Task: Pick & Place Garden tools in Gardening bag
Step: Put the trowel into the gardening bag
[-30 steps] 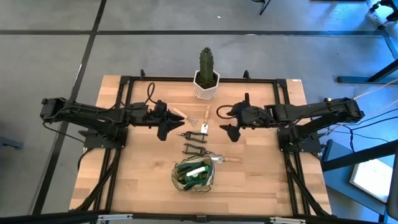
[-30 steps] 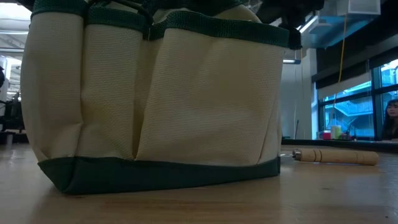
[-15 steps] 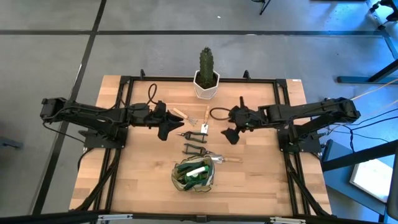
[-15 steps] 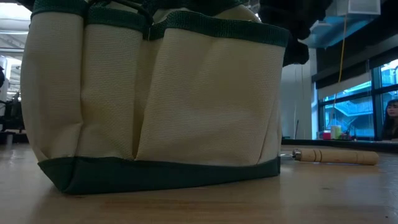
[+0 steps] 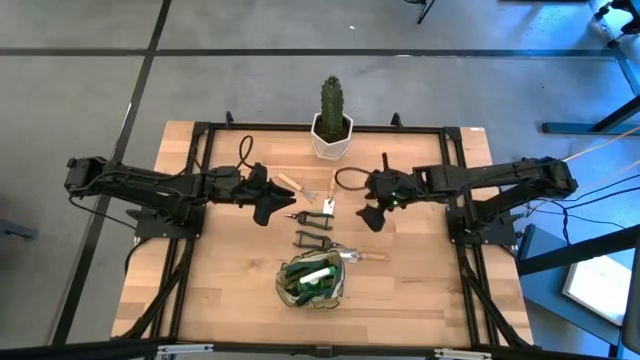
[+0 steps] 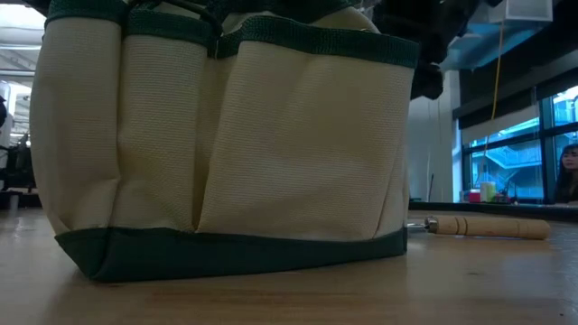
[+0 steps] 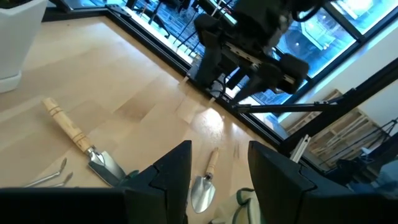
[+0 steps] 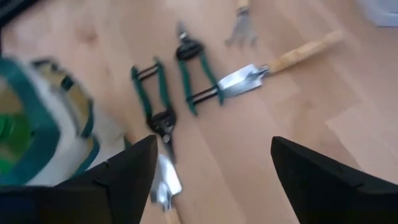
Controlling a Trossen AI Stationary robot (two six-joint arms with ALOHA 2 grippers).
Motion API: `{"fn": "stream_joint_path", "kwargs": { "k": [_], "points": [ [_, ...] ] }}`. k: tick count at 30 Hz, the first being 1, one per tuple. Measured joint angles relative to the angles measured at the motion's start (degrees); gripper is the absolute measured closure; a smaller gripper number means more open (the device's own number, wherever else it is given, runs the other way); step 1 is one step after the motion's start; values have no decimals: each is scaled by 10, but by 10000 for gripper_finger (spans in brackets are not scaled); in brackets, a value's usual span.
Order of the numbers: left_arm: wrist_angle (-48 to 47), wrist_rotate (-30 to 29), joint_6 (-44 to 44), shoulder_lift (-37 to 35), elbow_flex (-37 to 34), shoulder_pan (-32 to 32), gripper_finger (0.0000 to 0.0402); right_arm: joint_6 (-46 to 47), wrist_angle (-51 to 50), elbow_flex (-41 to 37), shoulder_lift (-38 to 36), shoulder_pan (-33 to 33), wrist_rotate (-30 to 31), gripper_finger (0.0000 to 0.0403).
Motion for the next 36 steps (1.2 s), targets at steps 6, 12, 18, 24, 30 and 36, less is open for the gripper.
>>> {"fn": "stream_joint_path", "kwargs": {
  "k": [6, 12, 18, 24, 30, 36],
  "points": [
    [0, -5, 7, 0, 0, 0, 249, 93, 4, 0, 9, -59, 18, 105],
    [0, -9, 8, 0, 0, 0, 249, 231, 7, 0, 34, -120, -63, 120],
    [0, -9, -5, 0, 0, -6, 249, 265, 32, 0, 65, -134, -77, 138],
    [1, -20, 1, 0, 0, -15, 249, 267, 13, 57, 133, -135, -68, 162],
    [0, -22, 3, 0, 0, -15, 249, 248, -34, 146, 230, -135, -54, 180],
    [0, -22, -11, 0, 0, -21, 249, 246, -51, 201, 303, -138, -40, 186]
  ]
}}
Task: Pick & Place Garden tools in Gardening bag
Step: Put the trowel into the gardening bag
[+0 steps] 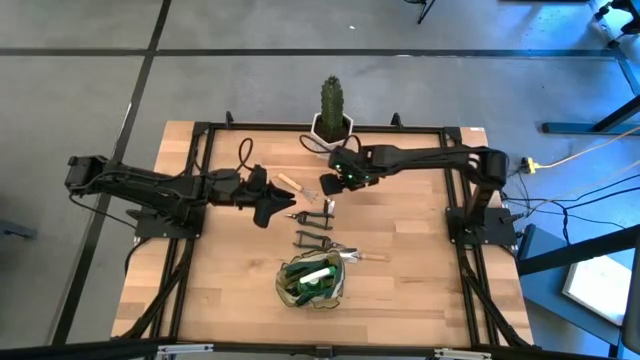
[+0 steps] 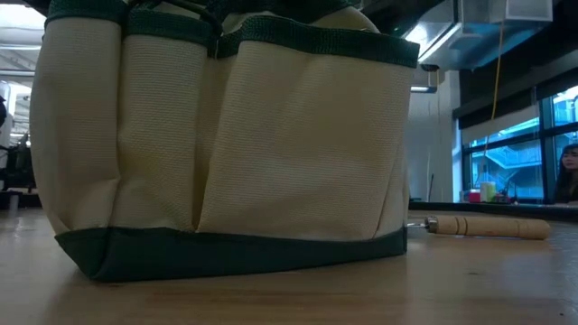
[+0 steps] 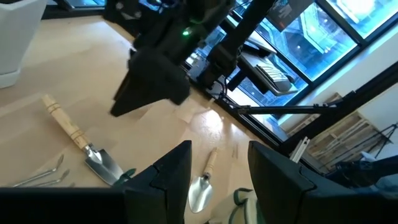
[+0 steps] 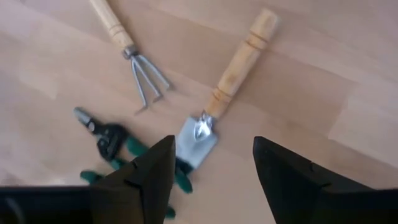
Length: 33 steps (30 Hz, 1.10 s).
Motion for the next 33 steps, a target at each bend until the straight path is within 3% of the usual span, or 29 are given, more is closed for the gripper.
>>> {"fn": "stream_joint_path", "kwargs": {
  "k": [7, 33],
  "points": [
    [-7, -3, 0, 0, 0, -13, 249, 3, 6, 12, 24, -5, 24, 186],
    [-14, -14, -18, 0, 0, -32, 249, 17, 69, 12, 100, -22, 8, 186]
  ]
}}
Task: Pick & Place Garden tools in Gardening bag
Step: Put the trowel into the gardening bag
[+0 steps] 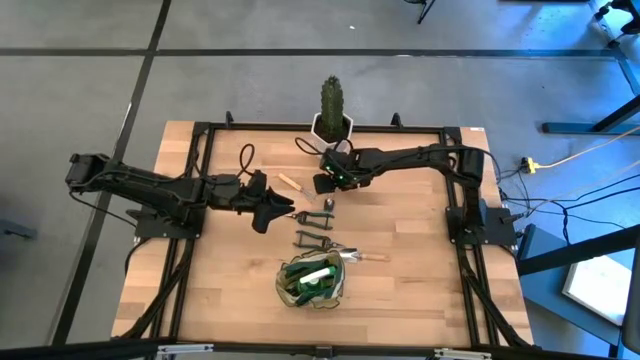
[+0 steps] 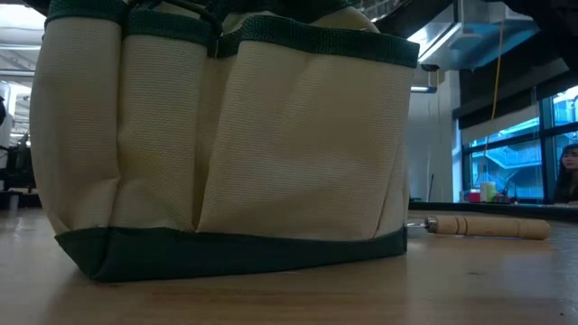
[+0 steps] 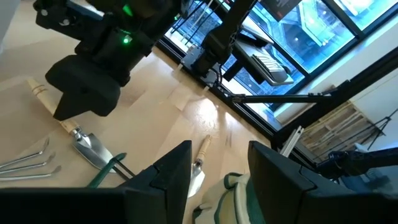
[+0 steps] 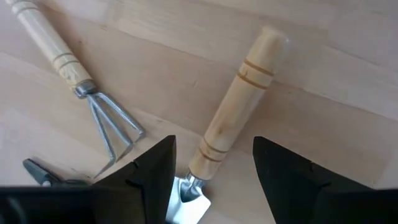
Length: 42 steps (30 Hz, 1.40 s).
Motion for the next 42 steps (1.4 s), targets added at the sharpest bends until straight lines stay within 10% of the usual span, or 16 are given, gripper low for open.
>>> {"fn": "stream_joint_path", "kwargs": {
  "k": [30, 42],
  "points": [
    [-7, 0, -14, 0, 0, -7, 249, 33, 28, 2, 30, -1, -6, 189],
    [-11, -15, -14, 0, 0, -19, 249, 31, 20, 0, 32, -1, -7, 291]
  ]
}}
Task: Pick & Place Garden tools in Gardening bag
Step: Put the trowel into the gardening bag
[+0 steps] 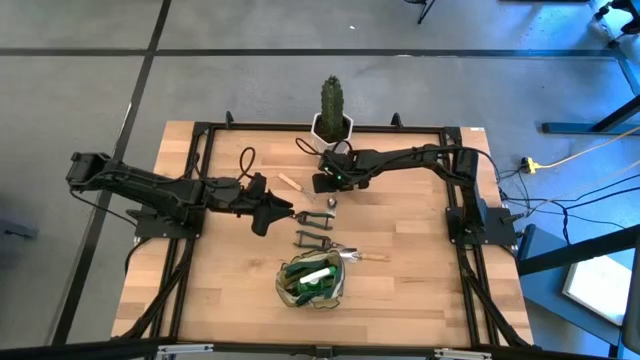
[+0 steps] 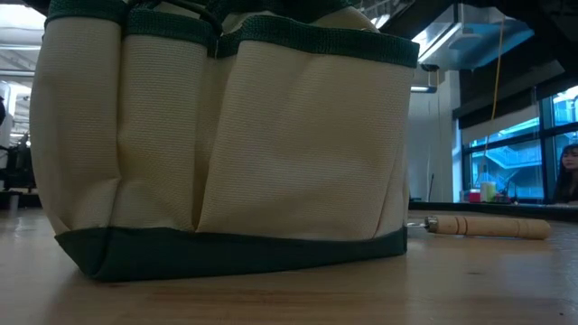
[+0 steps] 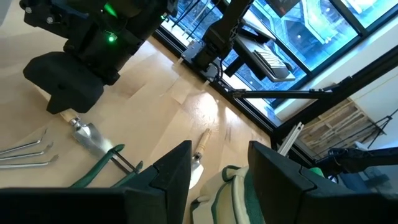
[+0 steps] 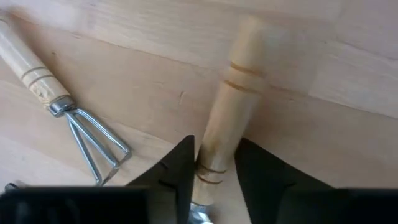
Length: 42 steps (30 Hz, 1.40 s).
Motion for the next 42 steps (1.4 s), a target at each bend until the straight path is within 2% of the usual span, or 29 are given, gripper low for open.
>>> {"fn": "stream_joint_path", "kwargs": {
  "k": [6, 15, 22, 25, 38, 42],
  "points": [
    [0, 0, 0, 0, 0, 0, 249, -2, 0, 0, 0, 0, -11, 323],
    [0, 0, 0, 0, 0, 0, 249, -48, -7, 0, 0, -1, -34, 327],
    [2, 0, -1, 0, 0, 0, 249, -89, -43, 15, -4, 4, -91, 329],
    [4, 0, -5, 0, 0, 0, 249, -112, -48, 38, -4, 10, -108, 329],
    [4, 4, -15, 0, 0, 0, 249, -204, -136, 183, -5, 26, -102, 329],
    [31, 37, -10, 0, 0, 0, 249, -234, -180, 231, -19, 26, -100, 329]
  ]
}}
